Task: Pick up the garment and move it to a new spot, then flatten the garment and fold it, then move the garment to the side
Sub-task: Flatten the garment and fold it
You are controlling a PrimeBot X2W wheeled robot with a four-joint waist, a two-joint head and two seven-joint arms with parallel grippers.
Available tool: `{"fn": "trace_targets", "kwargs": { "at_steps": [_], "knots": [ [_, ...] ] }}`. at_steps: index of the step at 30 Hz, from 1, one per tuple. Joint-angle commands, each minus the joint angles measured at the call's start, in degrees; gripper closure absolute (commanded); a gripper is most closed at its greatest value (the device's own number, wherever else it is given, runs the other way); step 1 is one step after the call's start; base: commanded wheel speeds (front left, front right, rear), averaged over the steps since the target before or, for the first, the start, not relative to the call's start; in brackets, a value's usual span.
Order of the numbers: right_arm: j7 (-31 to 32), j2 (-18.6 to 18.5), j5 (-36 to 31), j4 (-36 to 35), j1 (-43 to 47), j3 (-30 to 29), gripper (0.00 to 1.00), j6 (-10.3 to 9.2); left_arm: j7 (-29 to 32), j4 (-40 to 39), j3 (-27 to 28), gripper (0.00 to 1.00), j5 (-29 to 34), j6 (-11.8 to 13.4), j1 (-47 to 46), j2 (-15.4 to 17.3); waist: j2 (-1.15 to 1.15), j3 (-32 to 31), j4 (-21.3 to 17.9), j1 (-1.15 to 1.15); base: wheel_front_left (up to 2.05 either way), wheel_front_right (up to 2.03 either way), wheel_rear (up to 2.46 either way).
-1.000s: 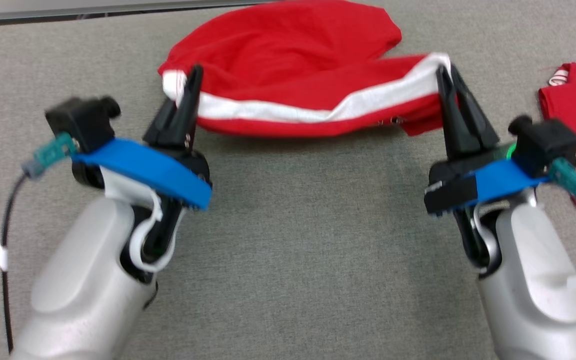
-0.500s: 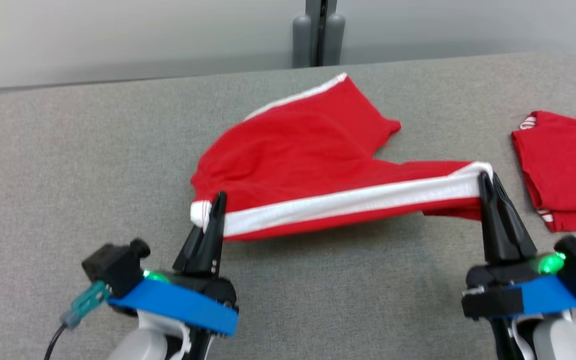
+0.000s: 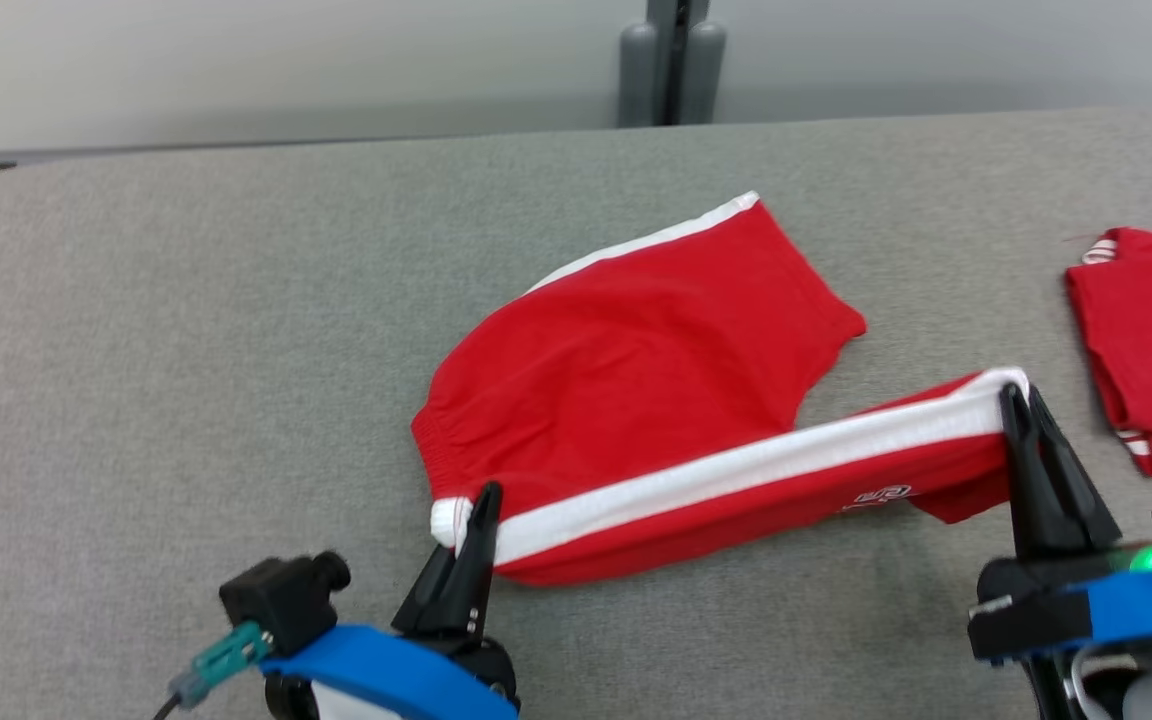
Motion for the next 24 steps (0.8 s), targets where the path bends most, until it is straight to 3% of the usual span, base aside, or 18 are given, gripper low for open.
{"fn": "trace_targets", "kwargs": {
  "at_steps": [1,11,19,21,22,23,24],
  "knots": [
    [0.58,-0.11,-1.55,1.69,-3.40,-0.84,1.00,-0.06,0.38,1.69,0.28,1.00,-0.31,0.20,-2.43,-0.72,0.00,2.37,2.28,0.01,0.00,0.00,0.00],
    [5.87,-2.89,-8.63,18.98,-26.90,-1.13,1.00,-0.06,5.87,17.16,0.81,1.00,-1.54,0.37,-19.58,-7.26,0.00,10.02,7.76,0.01,0.00,0.00,0.00],
    [5.11,-4.25,-11.75,36.38,-42.80,-0.57,1.00,-0.06,6.50,27.22,1.45,0.97,-1.77,0.62,-29.99,-11.85,0.00,13.27,9.34,0.01,0.00,0.00,0.00],
    [4.11,-4.21,-12.49,40.06,-45.30,-0.81,1.00,-0.06,6.05,28.11,1.37,0.51,-1.89,0.36,-31.03,-12.43,0.00,13.61,9.68,0.01,0.00,0.00,0.00],
    [3.56,-4.24,-12.84,41.86,-46.36,-1.00,1.00,-0.06,5.63,28.31,1.32,0.00,-1.85,0.15,-31.30,-12.69,0.00,13.70,9.87,0.01,0.00,0.00,0.00],
    [2.95,-4.28,-13.23,43.53,-47.30,-1.18,1.00,-0.06,5.33,28.45,1.28,0.00,-2.15,0.12,-31.28,-12.98,0.00,13.77,10.07,0.01,0.00,0.00,0.00],
    [2.40,-4.32,-13.48,45.07,-48.15,-1.35,0.90,-0.06,4.89,28.38,1.35,0.00,-2.25,0.09,-31.28,-13.18,0.00,13.82,10.28,0.01,0.00,0.00,0.00]
  ]
}}
